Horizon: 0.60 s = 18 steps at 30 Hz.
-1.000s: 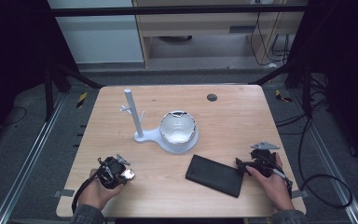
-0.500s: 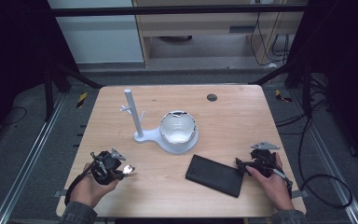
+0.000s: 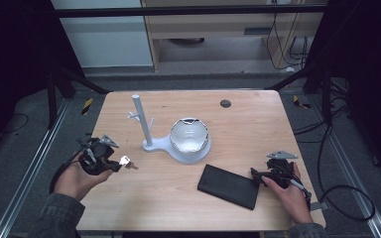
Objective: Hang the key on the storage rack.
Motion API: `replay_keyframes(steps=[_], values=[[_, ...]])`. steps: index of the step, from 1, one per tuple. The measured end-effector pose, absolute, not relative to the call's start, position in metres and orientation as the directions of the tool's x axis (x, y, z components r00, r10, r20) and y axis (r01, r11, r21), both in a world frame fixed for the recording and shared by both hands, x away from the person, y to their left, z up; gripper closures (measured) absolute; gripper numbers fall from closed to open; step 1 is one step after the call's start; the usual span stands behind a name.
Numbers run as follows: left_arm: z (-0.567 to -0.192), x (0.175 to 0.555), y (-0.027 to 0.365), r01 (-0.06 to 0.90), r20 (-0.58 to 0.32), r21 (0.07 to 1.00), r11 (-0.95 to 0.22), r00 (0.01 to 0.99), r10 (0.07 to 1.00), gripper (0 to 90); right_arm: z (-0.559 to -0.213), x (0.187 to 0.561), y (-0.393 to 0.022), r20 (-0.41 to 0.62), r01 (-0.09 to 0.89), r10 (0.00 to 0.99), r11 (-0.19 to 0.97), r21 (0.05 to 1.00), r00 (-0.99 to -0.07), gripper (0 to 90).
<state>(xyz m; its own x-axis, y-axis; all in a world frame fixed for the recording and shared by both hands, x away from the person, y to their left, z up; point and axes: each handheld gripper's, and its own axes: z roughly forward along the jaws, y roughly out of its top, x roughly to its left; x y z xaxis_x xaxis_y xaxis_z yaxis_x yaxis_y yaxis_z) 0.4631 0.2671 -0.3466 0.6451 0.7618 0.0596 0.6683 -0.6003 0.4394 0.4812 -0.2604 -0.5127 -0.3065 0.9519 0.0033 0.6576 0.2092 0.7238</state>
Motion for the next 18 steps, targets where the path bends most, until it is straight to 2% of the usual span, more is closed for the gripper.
replay_keyframes(steps=[10,18], values=[[-0.299,0.485,0.291,0.676,0.092,0.438,-0.593,0.622,0.778,83.6,-0.513,0.481,-0.260,0.002,0.657,0.952,0.210,0.724,-0.306,0.5],[-0.276,0.499,0.287,0.671,0.114,0.437,-0.598,0.618,0.778,83.7,-0.513,0.481,-0.261,-0.004,0.656,0.952,0.214,0.724,-0.306,0.7]])
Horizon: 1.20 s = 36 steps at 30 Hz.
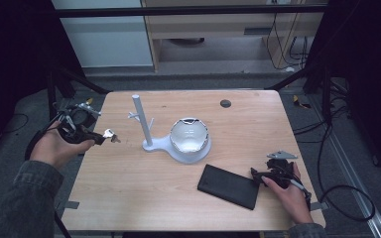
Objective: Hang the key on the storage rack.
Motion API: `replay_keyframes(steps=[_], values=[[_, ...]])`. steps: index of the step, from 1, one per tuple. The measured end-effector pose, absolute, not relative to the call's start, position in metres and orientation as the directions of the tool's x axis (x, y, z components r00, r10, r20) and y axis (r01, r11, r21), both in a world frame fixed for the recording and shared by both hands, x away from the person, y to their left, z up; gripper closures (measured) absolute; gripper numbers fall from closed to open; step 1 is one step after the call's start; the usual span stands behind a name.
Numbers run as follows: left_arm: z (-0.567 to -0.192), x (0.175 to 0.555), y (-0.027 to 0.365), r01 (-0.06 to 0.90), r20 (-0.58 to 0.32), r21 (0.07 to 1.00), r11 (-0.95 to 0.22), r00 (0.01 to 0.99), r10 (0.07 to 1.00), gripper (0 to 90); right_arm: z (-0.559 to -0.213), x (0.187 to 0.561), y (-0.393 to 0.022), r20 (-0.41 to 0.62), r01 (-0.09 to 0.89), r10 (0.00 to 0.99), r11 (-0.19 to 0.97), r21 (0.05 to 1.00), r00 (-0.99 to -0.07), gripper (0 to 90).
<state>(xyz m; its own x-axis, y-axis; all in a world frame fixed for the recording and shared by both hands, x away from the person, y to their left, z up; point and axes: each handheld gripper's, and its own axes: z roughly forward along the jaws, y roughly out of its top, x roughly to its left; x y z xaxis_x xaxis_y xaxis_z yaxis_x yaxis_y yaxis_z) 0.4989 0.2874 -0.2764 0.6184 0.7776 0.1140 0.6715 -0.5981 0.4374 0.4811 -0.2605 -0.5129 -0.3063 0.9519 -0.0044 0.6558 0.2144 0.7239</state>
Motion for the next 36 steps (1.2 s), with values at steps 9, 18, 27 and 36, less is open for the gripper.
replay_keyframes(steps=[9,18,27,36], values=[[-0.267,0.516,0.276,0.663,0.126,0.434,-0.610,0.626,0.770,83.7,-0.513,0.481,-0.260,-0.004,0.654,0.952,0.213,0.726,-0.306,0.7],[-0.256,0.528,0.270,0.656,0.131,0.451,-0.605,0.622,0.772,83.6,-0.513,0.480,-0.260,-0.007,0.653,0.951,0.219,0.725,-0.310,0.7],[-0.250,0.538,0.264,0.655,0.135,0.448,-0.608,0.623,0.771,83.6,-0.513,0.479,-0.261,-0.009,0.650,0.949,0.222,0.727,-0.314,0.7],[-0.252,0.542,0.259,0.648,0.140,0.443,-0.620,0.633,0.762,83.6,-0.513,0.478,-0.260,-0.008,0.653,0.950,0.222,0.725,-0.313,0.7]])
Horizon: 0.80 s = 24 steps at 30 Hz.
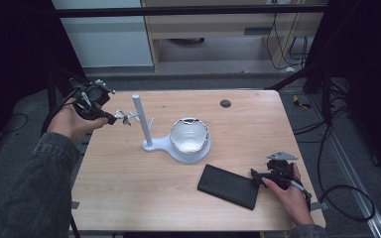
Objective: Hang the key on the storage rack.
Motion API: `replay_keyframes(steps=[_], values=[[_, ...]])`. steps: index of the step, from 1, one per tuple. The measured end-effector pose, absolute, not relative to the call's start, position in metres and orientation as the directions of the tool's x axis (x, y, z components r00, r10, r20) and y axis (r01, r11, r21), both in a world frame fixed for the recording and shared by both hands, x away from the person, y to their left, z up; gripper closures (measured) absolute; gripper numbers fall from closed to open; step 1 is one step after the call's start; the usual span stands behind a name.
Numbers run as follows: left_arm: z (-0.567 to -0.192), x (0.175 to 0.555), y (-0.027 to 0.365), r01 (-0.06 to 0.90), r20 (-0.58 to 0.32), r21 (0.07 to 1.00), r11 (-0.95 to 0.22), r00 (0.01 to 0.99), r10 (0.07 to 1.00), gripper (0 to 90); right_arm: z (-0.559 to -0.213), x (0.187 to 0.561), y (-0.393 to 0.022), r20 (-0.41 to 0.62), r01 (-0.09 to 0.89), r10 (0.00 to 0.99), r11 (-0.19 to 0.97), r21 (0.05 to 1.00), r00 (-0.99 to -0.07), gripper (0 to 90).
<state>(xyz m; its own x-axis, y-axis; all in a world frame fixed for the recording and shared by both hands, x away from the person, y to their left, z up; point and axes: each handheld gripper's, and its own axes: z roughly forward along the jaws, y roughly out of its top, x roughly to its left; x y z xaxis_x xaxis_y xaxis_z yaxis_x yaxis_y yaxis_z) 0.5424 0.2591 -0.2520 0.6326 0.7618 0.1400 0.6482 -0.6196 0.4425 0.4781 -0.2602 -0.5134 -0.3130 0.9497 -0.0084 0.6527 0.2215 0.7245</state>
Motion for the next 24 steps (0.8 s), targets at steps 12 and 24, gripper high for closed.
replay_keyframes(steps=[12,24], values=[[-0.254,0.541,0.252,0.631,0.163,0.435,-0.642,0.646,0.746,83.6,-0.513,0.478,-0.260,-0.011,0.652,0.949,0.224,0.724,-0.315,0.7],[-0.263,0.552,0.248,0.649,0.147,0.445,-0.617,0.627,0.765,83.5,-0.513,0.478,-0.260,-0.009,0.653,0.950,0.221,0.724,-0.312,0.7]])
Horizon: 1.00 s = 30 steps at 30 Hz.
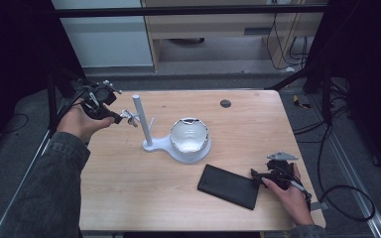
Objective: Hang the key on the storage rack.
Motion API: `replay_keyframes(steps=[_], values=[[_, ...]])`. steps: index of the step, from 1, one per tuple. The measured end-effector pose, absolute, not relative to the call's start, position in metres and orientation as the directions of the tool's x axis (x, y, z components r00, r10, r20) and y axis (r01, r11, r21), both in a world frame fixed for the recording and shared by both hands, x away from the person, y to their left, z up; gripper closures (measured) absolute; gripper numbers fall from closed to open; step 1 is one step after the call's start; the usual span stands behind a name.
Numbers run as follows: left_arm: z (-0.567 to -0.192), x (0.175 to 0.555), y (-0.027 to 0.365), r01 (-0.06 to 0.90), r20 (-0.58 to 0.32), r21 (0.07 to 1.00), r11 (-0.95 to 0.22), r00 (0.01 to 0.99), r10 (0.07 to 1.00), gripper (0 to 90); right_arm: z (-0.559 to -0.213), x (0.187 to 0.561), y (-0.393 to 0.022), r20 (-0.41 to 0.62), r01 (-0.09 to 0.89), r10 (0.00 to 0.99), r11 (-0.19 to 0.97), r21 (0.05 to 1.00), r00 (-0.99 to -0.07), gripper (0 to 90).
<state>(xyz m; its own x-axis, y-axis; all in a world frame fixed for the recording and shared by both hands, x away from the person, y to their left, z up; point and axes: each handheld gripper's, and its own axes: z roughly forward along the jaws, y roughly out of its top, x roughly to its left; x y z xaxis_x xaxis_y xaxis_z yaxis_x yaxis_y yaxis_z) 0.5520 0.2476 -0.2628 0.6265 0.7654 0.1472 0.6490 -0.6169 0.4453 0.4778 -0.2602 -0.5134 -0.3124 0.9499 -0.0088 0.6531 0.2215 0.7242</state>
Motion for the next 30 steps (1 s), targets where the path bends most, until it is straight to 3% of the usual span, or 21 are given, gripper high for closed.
replay_keyframes(steps=[5,14,22,26,30], values=[[-0.268,0.549,0.250,0.637,0.146,0.463,-0.617,0.631,0.762,83.3,-0.513,0.478,-0.260,-0.009,0.653,0.950,0.222,0.724,-0.313,0.7],[-0.273,0.511,0.263,0.571,0.186,0.552,-0.607,0.625,0.758,67.5,-0.513,0.478,-0.260,-0.009,0.654,0.949,0.224,0.723,-0.315,0.7],[-0.306,0.476,0.243,0.495,0.197,0.612,-0.617,0.660,0.725,47.0,-0.513,0.478,-0.260,-0.006,0.654,0.949,0.221,0.723,-0.314,0.7],[-0.326,0.466,0.224,0.475,0.169,0.644,-0.600,0.676,0.717,30.8,-0.513,0.477,-0.260,-0.002,0.656,0.950,0.217,0.723,-0.312,0.7],[-0.348,0.463,0.209,0.460,0.141,0.660,-0.594,0.701,0.699,21.9,-0.513,0.477,-0.260,0.000,0.656,0.950,0.214,0.724,-0.311,0.7]])
